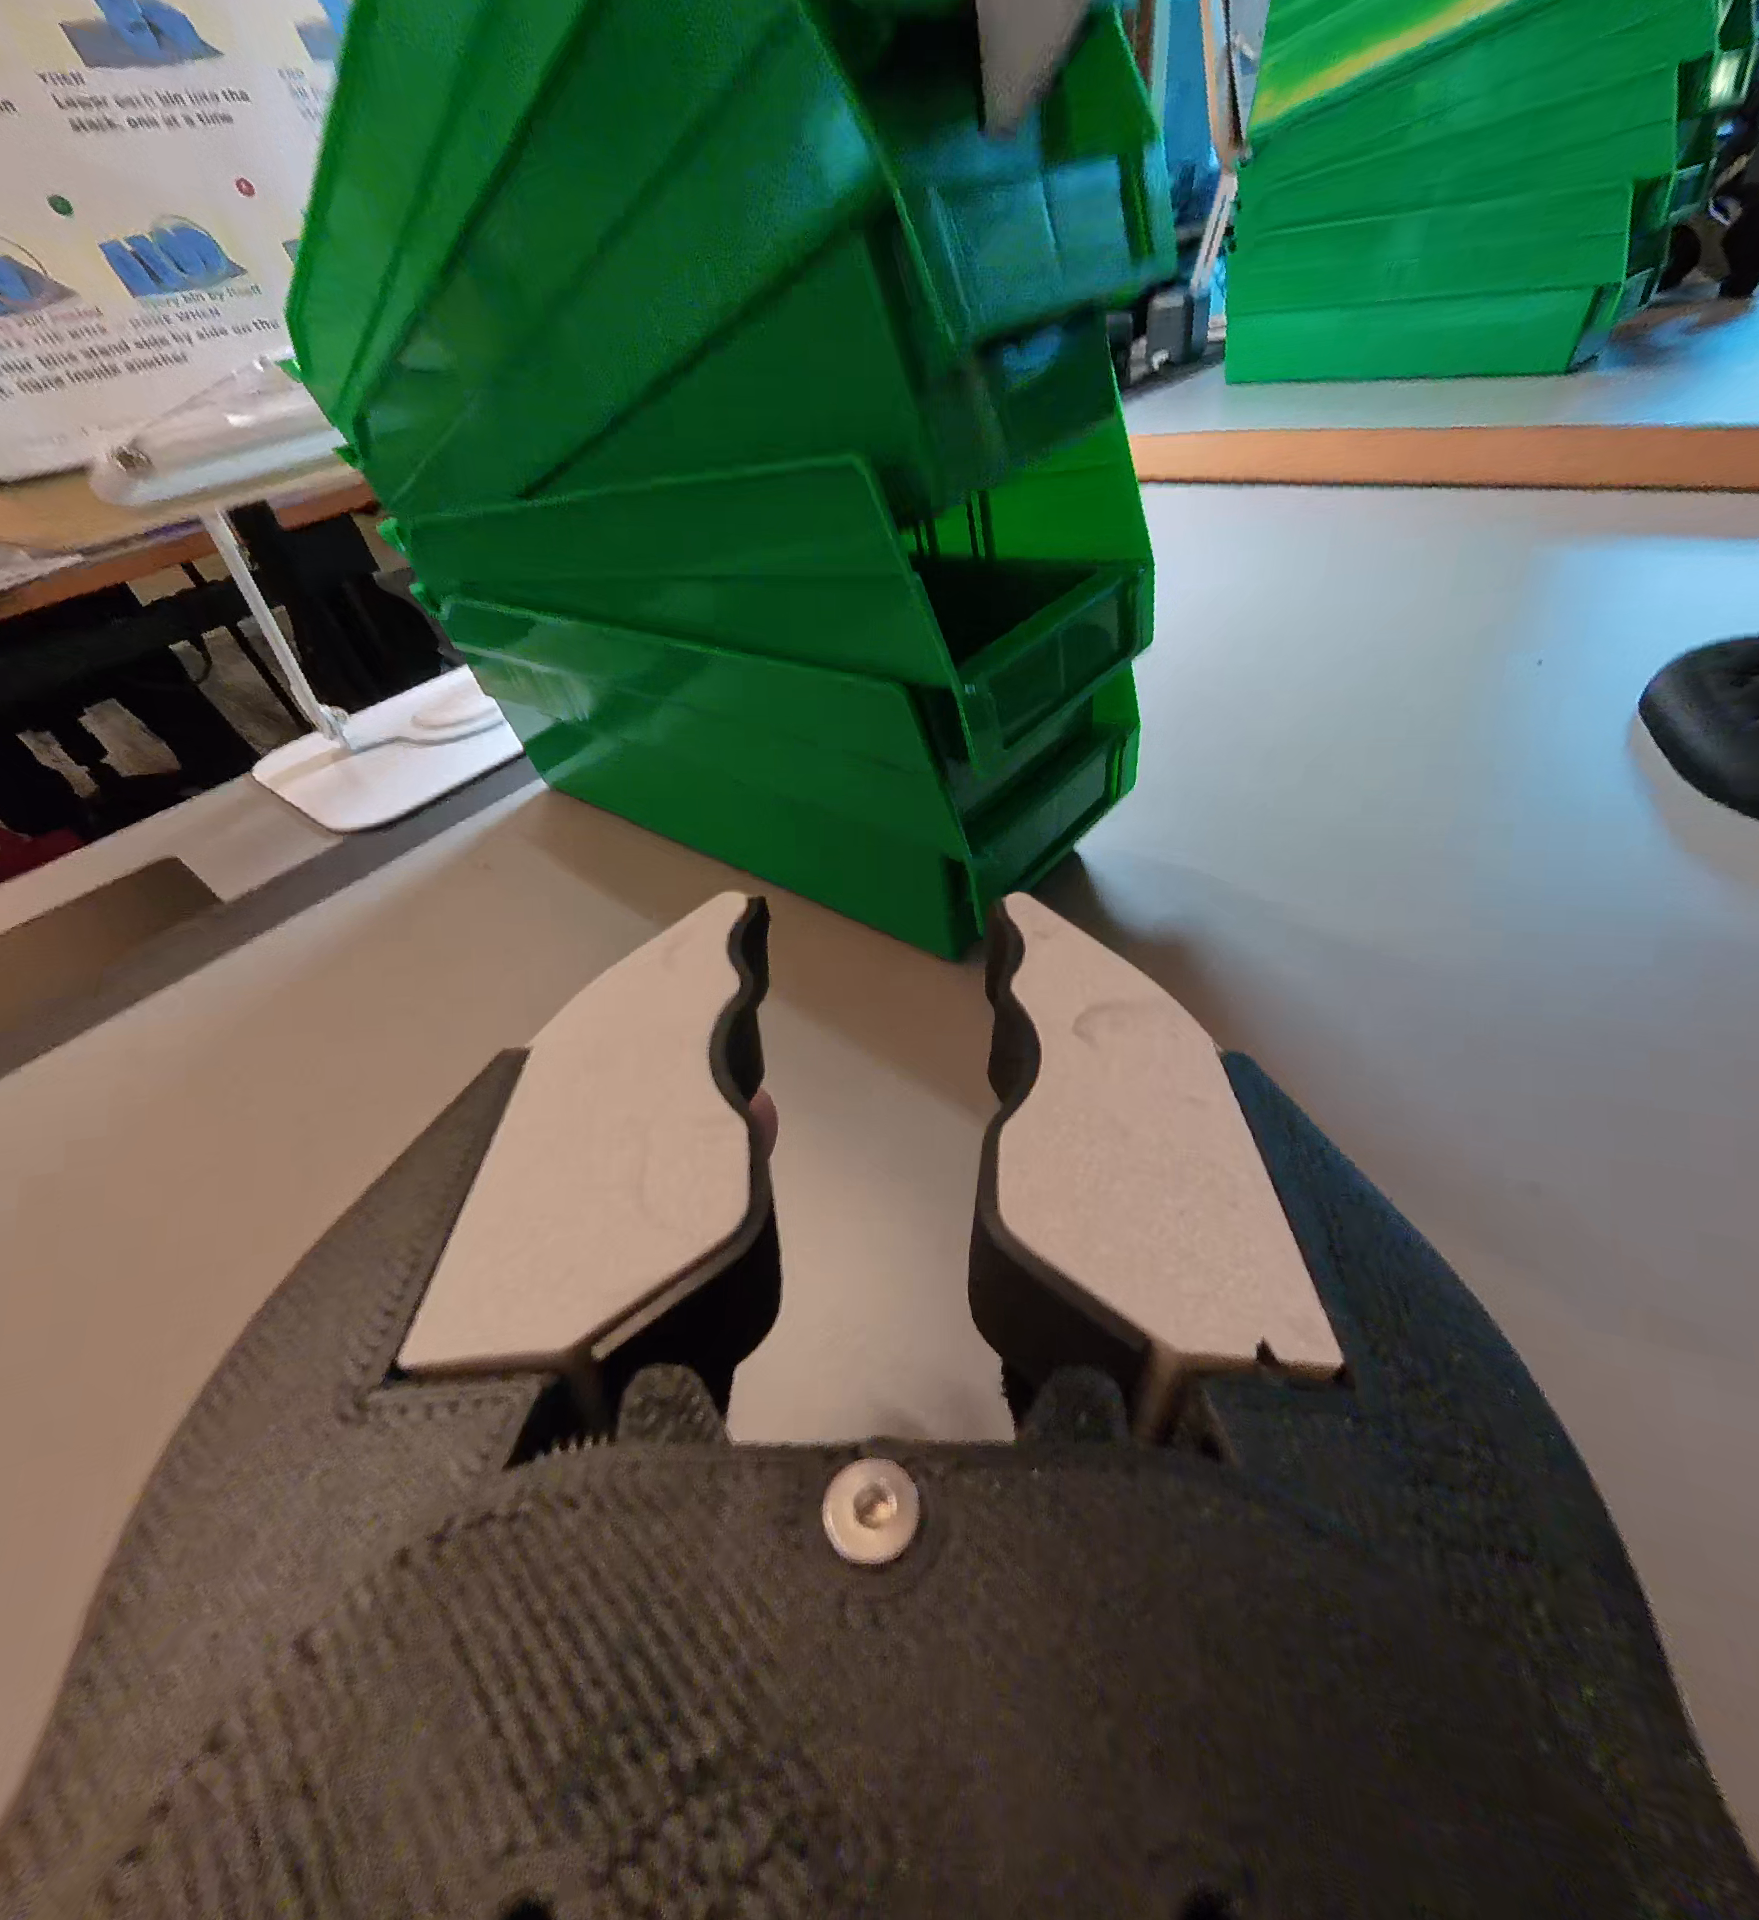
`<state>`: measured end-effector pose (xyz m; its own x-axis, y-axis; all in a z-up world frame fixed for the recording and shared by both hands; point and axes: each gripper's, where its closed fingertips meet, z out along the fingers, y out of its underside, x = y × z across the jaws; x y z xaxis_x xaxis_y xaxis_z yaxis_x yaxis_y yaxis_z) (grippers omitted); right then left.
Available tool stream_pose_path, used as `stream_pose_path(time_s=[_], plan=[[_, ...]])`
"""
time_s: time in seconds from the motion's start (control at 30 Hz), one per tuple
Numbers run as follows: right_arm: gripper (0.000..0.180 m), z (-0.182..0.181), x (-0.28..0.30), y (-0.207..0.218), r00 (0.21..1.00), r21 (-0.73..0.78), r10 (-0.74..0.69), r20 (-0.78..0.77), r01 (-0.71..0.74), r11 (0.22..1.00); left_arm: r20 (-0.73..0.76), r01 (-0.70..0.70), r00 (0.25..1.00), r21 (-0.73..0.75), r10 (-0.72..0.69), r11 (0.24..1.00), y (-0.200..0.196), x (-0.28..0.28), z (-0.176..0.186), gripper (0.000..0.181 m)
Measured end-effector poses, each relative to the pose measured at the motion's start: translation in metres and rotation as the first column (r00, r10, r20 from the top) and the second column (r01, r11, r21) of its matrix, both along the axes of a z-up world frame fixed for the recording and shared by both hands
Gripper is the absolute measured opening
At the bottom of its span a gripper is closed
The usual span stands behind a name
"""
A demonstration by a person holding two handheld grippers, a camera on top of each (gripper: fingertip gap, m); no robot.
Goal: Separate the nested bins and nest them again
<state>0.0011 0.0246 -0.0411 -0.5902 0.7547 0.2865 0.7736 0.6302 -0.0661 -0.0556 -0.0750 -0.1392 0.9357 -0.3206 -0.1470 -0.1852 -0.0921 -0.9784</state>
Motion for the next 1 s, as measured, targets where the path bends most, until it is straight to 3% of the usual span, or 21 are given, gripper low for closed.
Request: stream_pose_path(time_s=[0.3,0.43,0.6,0.8,1.0], plan=[[0.028,-0.01,-0.002,-0.01,0.999,-0.058,0.001,-0.04,-0.003,0.998,0.21,0.027,0.977,0.094,-0.046,0.995,0.063,0.034,0.087,0.038],[0.028,-0.009,0.0,-0.007,0.999,-0.045,0.01,-0.05,-0.012,0.999,0.214,0.038,0.975,0.078,-0.054,0.996,0.079,0.044,0.08,0.036],[0.029,0.016,-0.004,-0.009,0.996,-0.103,0.0,-0.093,-0.009,0.995,0.092,-0.058,0.994,0.05,0.053,0.997,0.078,0.042,0.055,0.032],[0.03,0.044,-0.004,0.0,0.994,-0.065,-0.018,-0.104,0.011,0.998,0.069,-0.042,0.997,0.054,0.039,0.998,0.075,0.041,0.056,0.031],[0.031,0.097,-0.007,0.01,0.97,-0.043,-0.026,-0.241,0.016,0.999,0.062,-0.026,0.998,0.076,0.021,0.997,0.051,0.023,0.078,0.045]])
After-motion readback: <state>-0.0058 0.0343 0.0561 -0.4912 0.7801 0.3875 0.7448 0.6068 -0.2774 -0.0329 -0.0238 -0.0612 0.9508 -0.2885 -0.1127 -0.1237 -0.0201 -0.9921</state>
